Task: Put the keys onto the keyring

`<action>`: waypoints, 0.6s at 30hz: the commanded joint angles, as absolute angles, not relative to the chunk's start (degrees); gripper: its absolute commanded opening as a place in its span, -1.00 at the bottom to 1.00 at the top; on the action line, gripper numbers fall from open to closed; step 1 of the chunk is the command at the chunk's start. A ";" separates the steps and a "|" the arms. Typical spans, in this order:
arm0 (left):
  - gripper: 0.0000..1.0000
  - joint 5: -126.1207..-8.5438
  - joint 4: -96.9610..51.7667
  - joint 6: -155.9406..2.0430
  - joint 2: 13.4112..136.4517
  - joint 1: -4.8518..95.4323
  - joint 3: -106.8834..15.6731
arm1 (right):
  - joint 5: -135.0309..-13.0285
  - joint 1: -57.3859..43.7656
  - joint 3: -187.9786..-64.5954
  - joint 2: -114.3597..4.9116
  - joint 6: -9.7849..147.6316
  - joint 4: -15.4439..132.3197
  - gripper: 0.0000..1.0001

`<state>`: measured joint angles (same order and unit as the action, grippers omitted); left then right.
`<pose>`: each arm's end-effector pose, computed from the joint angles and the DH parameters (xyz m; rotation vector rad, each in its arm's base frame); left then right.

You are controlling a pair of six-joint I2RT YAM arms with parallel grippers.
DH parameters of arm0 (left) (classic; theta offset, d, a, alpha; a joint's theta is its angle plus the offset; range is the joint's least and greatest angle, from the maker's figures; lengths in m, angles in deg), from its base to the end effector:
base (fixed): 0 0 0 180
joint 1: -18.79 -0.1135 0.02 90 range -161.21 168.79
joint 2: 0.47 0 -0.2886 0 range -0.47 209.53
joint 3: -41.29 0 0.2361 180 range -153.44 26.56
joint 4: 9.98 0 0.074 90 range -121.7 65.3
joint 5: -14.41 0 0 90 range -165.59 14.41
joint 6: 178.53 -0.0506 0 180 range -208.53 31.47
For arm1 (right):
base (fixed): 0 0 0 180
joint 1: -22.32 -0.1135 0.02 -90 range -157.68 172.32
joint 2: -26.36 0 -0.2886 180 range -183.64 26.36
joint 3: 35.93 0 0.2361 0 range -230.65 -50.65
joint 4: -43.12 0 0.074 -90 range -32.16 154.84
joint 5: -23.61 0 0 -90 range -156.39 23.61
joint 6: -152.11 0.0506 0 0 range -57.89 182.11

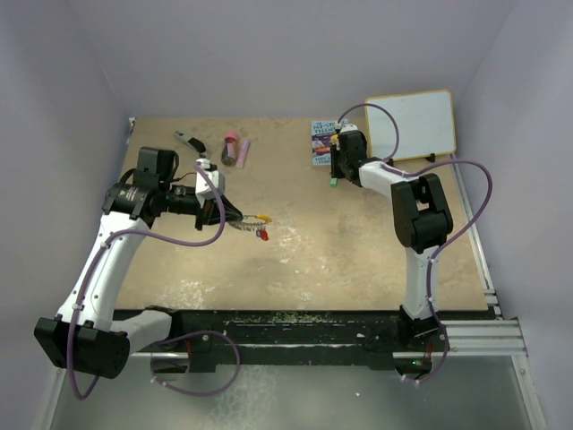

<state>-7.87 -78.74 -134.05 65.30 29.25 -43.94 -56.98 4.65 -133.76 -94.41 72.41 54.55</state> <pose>0.1734 -0.0796 0.3847 1.3369 1.4866 -1.0246 0.4669 0.1400 0.1995 -0.0453 2.1628 0.1030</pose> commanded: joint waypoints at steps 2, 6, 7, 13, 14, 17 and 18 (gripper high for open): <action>-0.92 -5.52 -76.84 -133.51 64.94 28.80 -44.02 | -57.88 4.65 -134.70 -93.24 73.36 54.16 -0.28; -0.92 -5.54 -76.74 -133.50 64.91 28.81 -43.92 | -58.13 4.65 -134.20 -93.36 73.62 54.07 -0.31; -0.92 -5.54 -76.66 -133.45 64.92 28.81 -43.92 | -58.17 4.65 -134.08 -93.42 73.60 54.06 -0.31; -0.92 -5.44 -75.81 -132.87 65.09 28.79 -43.66 | -58.09 4.65 -133.99 -94.08 73.76 54.37 -0.33; -0.92 -5.41 -75.63 -132.77 65.08 28.81 -43.58 | -57.85 4.65 -134.10 -94.36 73.86 54.55 -0.33; -0.92 -5.30 -75.25 -132.29 65.15 28.81 -43.57 | -58.24 4.65 -134.71 -95.07 74.09 55.02 -0.33; -0.92 -5.35 -75.10 -132.19 65.15 28.81 -43.62 | -58.37 4.65 -134.82 -95.21 74.14 55.03 -0.33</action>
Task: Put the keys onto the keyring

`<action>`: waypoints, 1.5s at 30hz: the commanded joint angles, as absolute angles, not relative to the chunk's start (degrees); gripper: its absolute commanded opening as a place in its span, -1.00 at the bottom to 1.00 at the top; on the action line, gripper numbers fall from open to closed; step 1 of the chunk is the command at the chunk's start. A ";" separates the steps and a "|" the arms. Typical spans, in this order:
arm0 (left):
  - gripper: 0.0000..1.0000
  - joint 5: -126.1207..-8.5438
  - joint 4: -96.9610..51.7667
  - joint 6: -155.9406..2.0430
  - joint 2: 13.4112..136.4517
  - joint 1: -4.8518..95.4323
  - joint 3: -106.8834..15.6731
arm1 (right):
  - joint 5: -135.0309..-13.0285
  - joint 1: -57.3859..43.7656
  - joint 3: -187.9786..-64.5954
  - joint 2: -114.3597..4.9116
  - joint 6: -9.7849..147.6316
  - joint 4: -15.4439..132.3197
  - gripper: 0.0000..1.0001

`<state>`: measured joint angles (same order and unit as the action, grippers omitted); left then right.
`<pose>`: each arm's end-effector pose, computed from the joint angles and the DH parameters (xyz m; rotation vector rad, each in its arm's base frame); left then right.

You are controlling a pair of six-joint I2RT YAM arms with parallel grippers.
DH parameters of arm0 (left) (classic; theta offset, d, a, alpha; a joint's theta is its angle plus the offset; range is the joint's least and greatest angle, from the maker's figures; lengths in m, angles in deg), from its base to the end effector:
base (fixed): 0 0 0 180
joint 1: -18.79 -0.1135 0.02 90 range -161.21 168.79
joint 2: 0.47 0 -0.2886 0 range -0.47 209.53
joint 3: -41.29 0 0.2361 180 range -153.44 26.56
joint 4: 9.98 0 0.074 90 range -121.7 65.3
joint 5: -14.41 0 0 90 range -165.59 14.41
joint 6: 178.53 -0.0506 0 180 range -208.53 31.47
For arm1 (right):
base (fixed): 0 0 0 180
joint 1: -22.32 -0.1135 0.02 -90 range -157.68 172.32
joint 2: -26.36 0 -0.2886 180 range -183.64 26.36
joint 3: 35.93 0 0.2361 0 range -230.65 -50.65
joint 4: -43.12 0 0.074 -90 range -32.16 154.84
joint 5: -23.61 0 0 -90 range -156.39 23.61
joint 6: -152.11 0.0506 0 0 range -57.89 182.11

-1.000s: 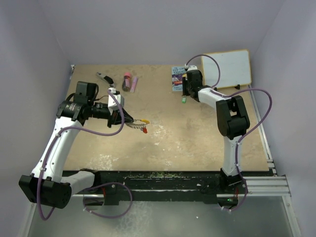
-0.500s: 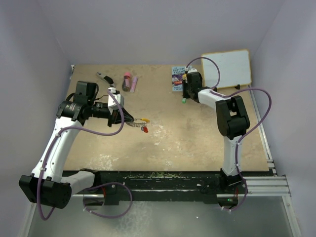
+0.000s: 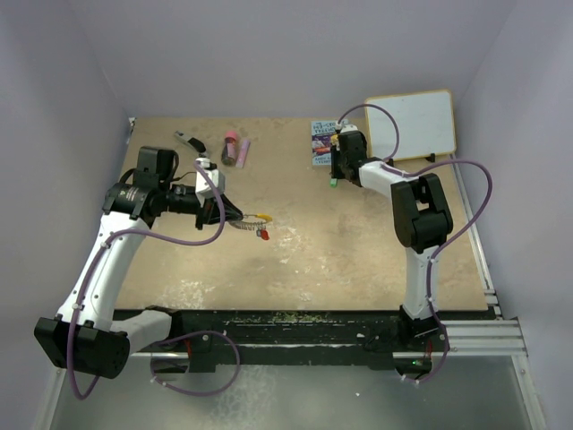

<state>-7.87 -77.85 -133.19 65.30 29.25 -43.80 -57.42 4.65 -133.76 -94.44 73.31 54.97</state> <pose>0.1745 -0.0798 0.3849 1.3302 1.4875 -1.0252 0.4664 0.1403 0.1985 -0.0337 2.1722 0.1179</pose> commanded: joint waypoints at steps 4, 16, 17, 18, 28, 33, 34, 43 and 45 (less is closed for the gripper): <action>-0.92 -5.35 -74.77 -131.86 65.37 28.72 -43.65 | -58.36 4.74 -135.36 -95.71 74.26 55.39 -0.32; -0.92 -5.17 -74.19 -131.57 65.40 28.55 -43.75 | -58.17 4.83 -135.27 -96.10 74.52 54.71 -0.41; -0.92 -5.19 -74.23 -131.59 65.44 28.55 -43.68 | -58.06 4.83 -135.28 -96.04 74.51 54.67 -0.47; -0.92 -5.19 -74.20 -131.59 65.44 28.55 -43.66 | -57.96 4.83 -135.33 -96.01 74.36 54.72 -0.54; -0.91 -5.27 -73.59 -131.40 65.19 28.37 -43.59 | -57.76 4.83 -133.38 -94.29 74.41 53.53 -1.00; -0.91 -5.28 -73.18 -131.27 65.05 28.39 -43.50 | -56.94 4.83 -128.54 -89.57 74.44 50.51 -1.00; -0.92 -5.28 -73.01 -131.17 64.98 28.37 -43.49 | -56.77 4.83 -127.51 -88.08 74.37 50.31 -1.00; -0.92 -8.95 -68.09 -127.08 64.15 28.41 -42.01 | -60.71 4.57 -118.35 -74.36 73.68 49.08 -1.00; -0.92 -8.99 -67.95 -127.15 63.91 28.43 -41.70 | -61.33 4.50 -116.68 -72.01 73.46 49.11 -1.00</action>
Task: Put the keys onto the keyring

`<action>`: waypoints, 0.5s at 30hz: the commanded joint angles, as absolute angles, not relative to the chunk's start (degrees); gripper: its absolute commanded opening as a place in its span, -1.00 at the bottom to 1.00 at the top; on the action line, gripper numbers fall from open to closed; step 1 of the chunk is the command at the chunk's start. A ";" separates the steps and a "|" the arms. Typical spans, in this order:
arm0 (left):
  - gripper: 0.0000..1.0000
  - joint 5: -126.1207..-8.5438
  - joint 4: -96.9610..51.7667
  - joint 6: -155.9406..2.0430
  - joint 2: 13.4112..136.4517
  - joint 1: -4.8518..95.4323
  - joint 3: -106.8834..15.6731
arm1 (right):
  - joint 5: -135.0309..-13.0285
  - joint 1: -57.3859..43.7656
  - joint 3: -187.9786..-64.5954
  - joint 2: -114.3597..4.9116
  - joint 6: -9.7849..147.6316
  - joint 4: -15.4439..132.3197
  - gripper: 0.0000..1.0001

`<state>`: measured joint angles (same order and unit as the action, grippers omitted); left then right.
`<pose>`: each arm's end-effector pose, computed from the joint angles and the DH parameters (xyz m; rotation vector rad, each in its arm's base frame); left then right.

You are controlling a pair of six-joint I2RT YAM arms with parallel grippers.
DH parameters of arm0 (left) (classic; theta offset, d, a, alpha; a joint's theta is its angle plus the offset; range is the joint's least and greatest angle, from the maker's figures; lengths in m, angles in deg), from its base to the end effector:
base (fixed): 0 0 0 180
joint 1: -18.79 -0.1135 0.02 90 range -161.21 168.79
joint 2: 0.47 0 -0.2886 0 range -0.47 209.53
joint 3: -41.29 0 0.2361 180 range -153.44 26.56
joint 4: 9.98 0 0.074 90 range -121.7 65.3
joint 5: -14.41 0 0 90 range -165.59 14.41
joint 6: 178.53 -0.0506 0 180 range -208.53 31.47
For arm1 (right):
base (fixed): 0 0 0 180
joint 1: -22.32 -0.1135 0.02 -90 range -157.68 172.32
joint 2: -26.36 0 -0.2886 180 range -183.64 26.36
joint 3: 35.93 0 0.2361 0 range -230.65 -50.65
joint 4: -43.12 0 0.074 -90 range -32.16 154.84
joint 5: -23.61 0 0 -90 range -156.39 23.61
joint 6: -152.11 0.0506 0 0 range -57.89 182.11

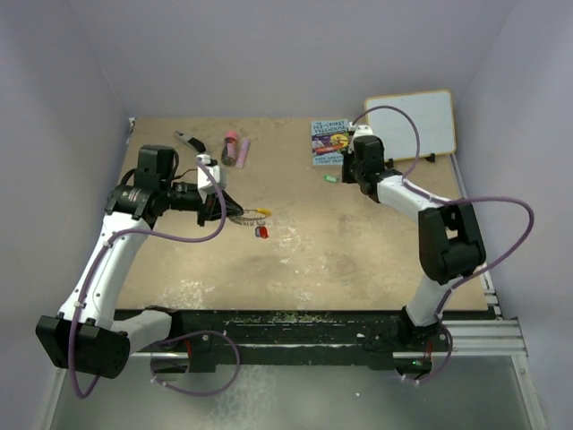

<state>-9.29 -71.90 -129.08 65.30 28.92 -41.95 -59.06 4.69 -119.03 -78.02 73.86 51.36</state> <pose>0.1829 -0.0798 0.3815 1.2928 1.5044 -0.9950 0.4020 0.1210 0.2462 -0.0292 2.0861 0.1790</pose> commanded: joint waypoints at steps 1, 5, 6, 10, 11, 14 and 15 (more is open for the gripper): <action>-0.92 -8.86 -67.74 -127.05 63.79 28.39 -41.50 | -61.52 4.48 -116.26 -71.50 73.37 49.37 -1.00; -0.91 -8.27 -66.54 -126.42 63.64 28.46 -40.79 | -61.70 4.50 -116.47 -73.64 74.86 50.42 -0.76; -0.91 -8.27 -66.31 -126.33 63.60 28.46 -40.70 | -62.96 4.50 -116.93 -74.80 76.12 50.84 -0.65; -0.92 -8.69 -66.56 -126.61 63.55 28.44 -40.75 | -63.13 4.55 -120.33 -79.80 79.74 52.09 -0.51; -0.92 -8.78 -66.85 -126.90 63.57 28.46 -40.76 | -63.09 4.54 -121.52 -80.90 80.41 52.73 -0.50; -0.92 -8.88 -66.98 -127.20 63.60 28.46 -40.71 | -62.67 4.56 -125.92 -83.88 82.55 55.65 -0.49; -0.92 -8.86 -66.98 -127.27 63.63 28.46 -40.69 | -62.34 4.49 -127.03 -84.68 83.61 56.27 -0.48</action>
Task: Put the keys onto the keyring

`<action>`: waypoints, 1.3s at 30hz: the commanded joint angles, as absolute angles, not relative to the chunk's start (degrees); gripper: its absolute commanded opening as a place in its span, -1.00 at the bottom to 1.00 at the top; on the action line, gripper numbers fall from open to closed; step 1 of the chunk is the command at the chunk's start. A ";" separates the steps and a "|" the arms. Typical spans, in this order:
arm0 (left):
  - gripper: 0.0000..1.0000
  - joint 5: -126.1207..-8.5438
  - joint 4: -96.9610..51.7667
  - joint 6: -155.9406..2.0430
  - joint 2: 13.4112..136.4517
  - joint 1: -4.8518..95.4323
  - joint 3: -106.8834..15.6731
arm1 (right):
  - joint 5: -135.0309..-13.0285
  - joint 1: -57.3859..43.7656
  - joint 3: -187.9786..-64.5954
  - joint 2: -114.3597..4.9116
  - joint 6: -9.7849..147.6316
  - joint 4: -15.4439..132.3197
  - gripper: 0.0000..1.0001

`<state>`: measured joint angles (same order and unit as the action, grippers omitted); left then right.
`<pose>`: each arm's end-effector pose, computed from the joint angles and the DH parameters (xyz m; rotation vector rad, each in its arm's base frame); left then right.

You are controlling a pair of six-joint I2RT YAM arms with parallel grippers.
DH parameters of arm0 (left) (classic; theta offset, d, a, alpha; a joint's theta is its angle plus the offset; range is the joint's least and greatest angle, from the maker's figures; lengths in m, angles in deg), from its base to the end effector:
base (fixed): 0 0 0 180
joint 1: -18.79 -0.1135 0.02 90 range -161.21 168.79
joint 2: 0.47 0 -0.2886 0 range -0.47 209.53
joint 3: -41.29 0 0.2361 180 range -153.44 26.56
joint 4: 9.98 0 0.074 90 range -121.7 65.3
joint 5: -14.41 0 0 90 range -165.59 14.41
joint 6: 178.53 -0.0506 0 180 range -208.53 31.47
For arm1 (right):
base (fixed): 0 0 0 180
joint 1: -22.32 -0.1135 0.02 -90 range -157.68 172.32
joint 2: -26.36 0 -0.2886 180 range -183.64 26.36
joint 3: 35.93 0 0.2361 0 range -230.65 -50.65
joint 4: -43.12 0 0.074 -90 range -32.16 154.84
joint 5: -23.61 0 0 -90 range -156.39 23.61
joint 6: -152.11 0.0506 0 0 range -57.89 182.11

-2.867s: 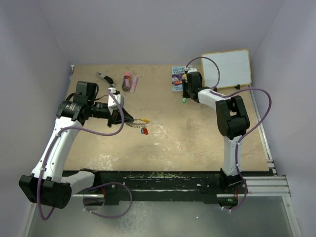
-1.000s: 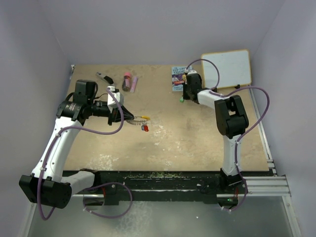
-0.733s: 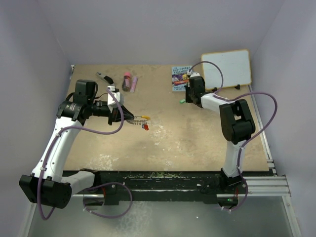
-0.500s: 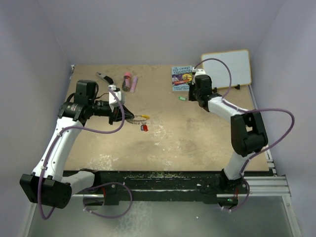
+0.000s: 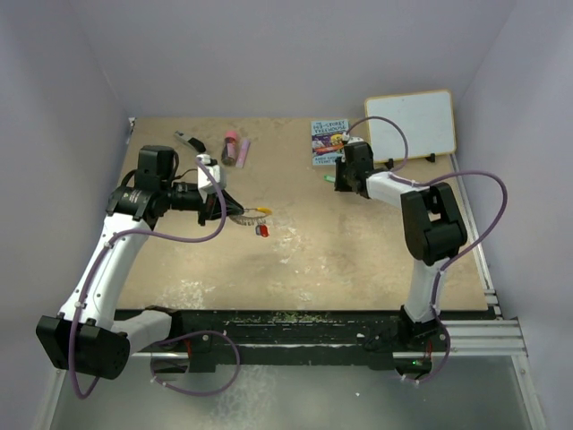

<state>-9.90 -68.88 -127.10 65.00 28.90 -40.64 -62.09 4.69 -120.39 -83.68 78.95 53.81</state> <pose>0.1854 -0.0799 0.3790 1.2759 1.5088 -0.9835 0.4130 0.1273 0.2091 0.0268 2.2131 0.2528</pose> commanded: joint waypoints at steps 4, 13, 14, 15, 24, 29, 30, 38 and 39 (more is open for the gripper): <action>-0.92 -8.95 -67.06 -127.47 63.78 28.45 -40.68 | -60.22 4.56 -129.29 -86.08 86.06 56.96 -0.42; -0.92 -8.80 -66.98 -127.86 64.08 28.46 -40.68 | -57.61 4.56 -132.77 -89.39 87.67 60.15 -0.20; -0.92 -8.80 -66.93 -127.82 64.09 28.39 -40.62 | -57.48 4.56 -132.75 -89.56 87.74 60.25 -0.21; -0.92 -8.75 -66.89 -127.82 64.08 28.43 -40.59 | -57.29 4.56 -132.85 -89.76 87.81 60.48 -0.21; -0.92 -8.82 -66.32 -127.77 64.14 28.46 -40.13 | -54.27 4.61 -132.40 -89.64 87.68 62.19 -0.26; -0.92 -8.80 -66.16 -127.66 64.06 28.46 -40.05 | -54.33 4.62 -132.46 -90.49 87.85 61.64 -0.28; -0.91 -8.80 -66.20 -127.64 64.12 28.41 -40.17 | -54.41 4.65 -132.58 -90.83 87.86 61.55 -0.29; -0.92 -8.97 -66.28 -127.82 64.30 28.46 -40.17 | -54.55 4.65 -133.80 -92.56 87.94 61.45 -0.54; -0.92 -8.97 -66.27 -127.83 64.25 28.44 -40.15 | -54.53 4.65 -133.91 -92.76 87.95 61.43 -0.55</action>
<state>-10.30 -68.47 -127.14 64.98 28.90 -40.07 -55.41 4.69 -131.86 -92.36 87.30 61.83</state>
